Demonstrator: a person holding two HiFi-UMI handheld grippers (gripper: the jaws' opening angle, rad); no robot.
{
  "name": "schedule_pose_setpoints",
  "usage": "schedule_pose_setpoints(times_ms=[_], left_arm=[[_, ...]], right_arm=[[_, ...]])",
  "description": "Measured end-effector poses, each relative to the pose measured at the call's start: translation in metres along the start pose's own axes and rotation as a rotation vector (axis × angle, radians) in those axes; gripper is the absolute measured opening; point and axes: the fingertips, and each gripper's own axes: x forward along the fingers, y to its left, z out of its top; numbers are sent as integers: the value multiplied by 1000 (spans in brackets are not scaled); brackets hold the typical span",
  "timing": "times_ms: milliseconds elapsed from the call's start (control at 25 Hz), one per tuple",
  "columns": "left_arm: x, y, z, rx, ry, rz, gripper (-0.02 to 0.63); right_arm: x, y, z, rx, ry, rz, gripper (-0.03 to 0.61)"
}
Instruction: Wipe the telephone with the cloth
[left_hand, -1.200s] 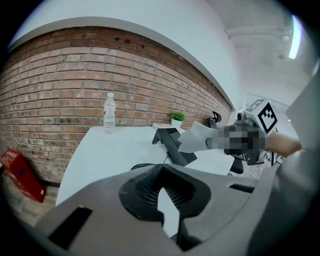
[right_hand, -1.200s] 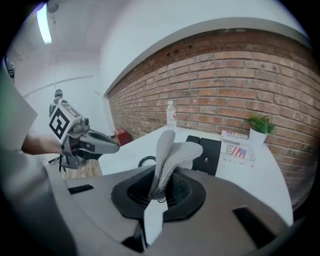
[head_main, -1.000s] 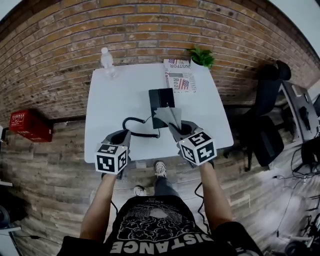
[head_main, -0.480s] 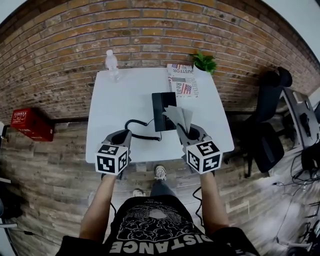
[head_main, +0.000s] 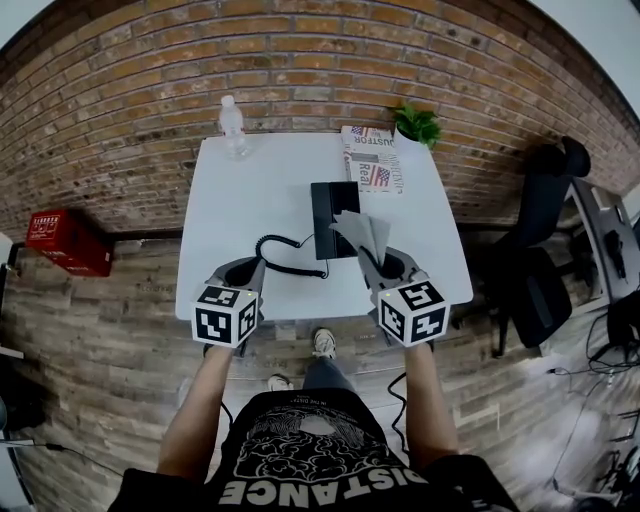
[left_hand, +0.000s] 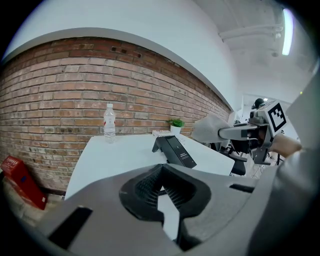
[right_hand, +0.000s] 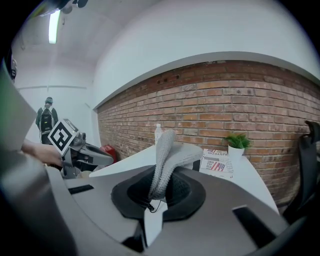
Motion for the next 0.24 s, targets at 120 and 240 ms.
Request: schedule_pose_setpoints(times_ms=[120, 240], left_arm=[[-1, 1, -2, 2, 5, 1, 5], [-2, 3, -3, 2, 6, 2, 5]], right_arm=[[1, 1, -1, 4, -2, 1, 11], [2, 3, 0, 3, -4, 3, 11]])
